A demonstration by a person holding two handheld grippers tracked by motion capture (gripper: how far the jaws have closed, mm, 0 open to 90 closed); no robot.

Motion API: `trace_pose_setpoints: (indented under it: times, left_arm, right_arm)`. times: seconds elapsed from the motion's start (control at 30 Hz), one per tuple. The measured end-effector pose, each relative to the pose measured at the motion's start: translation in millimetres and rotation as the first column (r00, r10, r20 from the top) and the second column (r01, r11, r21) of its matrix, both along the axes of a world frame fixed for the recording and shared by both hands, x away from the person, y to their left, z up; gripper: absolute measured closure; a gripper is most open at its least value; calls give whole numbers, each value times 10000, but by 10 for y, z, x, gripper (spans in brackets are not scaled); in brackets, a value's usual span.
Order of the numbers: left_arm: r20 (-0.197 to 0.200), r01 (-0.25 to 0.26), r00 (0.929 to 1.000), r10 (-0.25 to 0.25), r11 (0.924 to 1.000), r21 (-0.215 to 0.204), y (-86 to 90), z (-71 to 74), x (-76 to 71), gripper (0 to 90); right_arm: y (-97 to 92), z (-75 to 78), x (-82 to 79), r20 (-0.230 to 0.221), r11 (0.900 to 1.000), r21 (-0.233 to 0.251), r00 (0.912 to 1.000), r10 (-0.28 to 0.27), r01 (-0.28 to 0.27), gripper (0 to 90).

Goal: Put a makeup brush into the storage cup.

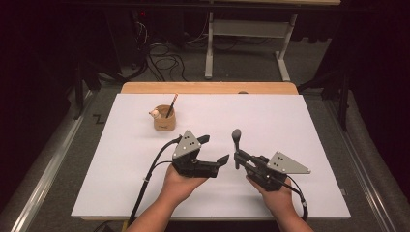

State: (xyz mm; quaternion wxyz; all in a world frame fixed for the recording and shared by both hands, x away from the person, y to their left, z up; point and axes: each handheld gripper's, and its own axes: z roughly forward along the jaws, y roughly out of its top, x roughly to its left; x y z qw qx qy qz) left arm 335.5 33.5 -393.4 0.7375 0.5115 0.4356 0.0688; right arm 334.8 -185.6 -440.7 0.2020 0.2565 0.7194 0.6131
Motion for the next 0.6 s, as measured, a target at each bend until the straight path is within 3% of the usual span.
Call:
trace_pose_setpoints:
  times: [0.6]
  left_arm:
    - [58, 114, 9999, -114, 9999, -99, -151, 0, 27, 182]
  right_arm:
    - [13, -5, -9, 14, 10000, 16, 10000, 43, -43, 807]
